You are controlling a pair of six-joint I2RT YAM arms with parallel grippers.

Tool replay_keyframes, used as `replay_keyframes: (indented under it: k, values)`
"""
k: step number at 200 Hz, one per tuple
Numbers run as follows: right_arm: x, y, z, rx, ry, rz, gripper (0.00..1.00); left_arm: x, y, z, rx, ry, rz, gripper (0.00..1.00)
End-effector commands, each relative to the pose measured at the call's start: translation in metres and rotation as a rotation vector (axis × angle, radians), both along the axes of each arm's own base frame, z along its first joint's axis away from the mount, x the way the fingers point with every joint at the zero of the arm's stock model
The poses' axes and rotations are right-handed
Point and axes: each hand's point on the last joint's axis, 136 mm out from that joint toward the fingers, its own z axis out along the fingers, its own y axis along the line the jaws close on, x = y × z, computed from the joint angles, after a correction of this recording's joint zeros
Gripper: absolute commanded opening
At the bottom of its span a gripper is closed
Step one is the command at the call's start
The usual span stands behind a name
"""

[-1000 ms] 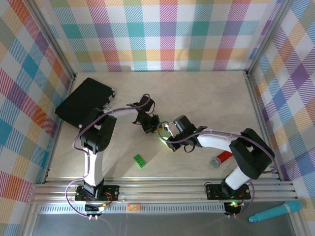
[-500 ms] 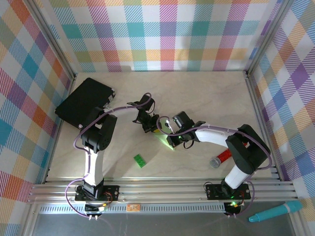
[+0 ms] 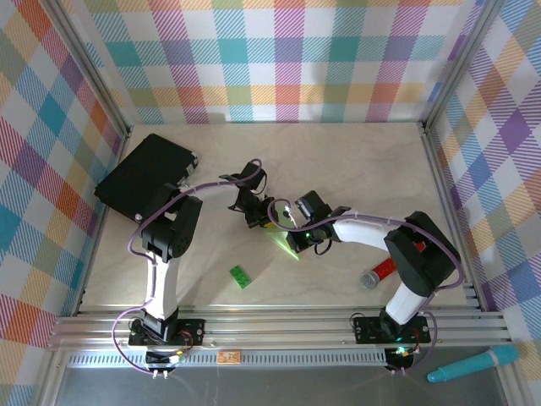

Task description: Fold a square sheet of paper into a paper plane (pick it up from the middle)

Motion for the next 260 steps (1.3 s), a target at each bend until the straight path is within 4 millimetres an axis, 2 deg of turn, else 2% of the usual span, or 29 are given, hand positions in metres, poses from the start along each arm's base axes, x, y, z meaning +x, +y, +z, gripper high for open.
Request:
replay_keyframes:
  k: [1,162,215,235,260]
  values:
    - [0.004,0.002,0.001,-0.005,0.01,-0.003,0.09,-0.023,0.009,-0.028,0.073,0.102,-0.027,0.03]
    - [0.005,0.003,-0.006,-0.023,0.024,0.004,0.09,-0.028,0.01,-0.034,0.087,0.118,-0.057,0.02]
    - [0.0,-0.001,-0.015,-0.041,0.05,0.005,0.09,-0.026,0.014,-0.032,0.109,0.111,-0.066,0.02]
    - [-0.003,-0.003,-0.019,-0.05,0.061,0.006,0.09,-0.022,0.015,-0.028,0.103,0.102,-0.057,0.03]
    - [-0.006,-0.006,-0.023,-0.064,0.076,0.009,0.09,-0.009,0.007,-0.008,0.069,0.06,-0.043,0.06]
